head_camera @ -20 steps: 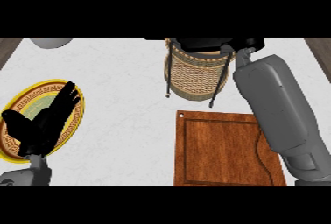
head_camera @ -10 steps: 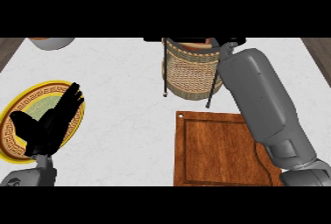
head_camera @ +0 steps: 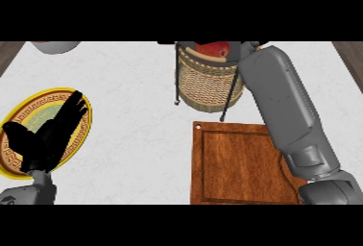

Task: Pick the pear from the cutting board and place it in the tiered basket

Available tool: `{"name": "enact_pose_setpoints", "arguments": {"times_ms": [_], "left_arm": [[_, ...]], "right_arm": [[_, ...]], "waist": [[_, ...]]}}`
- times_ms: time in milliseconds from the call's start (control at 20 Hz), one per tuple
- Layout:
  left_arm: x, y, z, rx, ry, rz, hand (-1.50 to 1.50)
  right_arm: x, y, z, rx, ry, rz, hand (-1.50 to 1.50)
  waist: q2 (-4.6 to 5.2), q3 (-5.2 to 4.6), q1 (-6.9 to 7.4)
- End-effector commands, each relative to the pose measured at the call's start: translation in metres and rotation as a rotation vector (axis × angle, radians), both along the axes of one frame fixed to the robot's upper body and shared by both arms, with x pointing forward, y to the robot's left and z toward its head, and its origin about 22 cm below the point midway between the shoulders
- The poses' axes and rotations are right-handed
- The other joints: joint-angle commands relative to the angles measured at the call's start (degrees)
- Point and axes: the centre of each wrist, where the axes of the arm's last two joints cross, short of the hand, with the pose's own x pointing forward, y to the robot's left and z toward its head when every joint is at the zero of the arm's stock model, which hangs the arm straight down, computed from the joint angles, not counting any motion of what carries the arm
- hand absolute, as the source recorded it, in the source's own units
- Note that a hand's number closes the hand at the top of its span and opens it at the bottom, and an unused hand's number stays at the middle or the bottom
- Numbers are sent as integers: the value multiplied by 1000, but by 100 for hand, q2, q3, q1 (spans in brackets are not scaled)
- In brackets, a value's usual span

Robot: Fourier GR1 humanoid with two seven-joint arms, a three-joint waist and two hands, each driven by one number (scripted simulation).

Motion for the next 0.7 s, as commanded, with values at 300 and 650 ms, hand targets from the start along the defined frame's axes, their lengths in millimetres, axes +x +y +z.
{"name": "enact_pose_setpoints", "arguments": {"times_ms": [300, 650], "left_arm": [[-17, 7, -4, 1, 6, -3, 0], [-1, -4, -8, -7, -4, 5, 0]], "right_arm": [[0, -61, 8, 463, -14, -44, -150], [-3, -142, 44, 558, -130, -201, -150]], "waist": [[23, 3, -30], [47, -2, -66]]}}
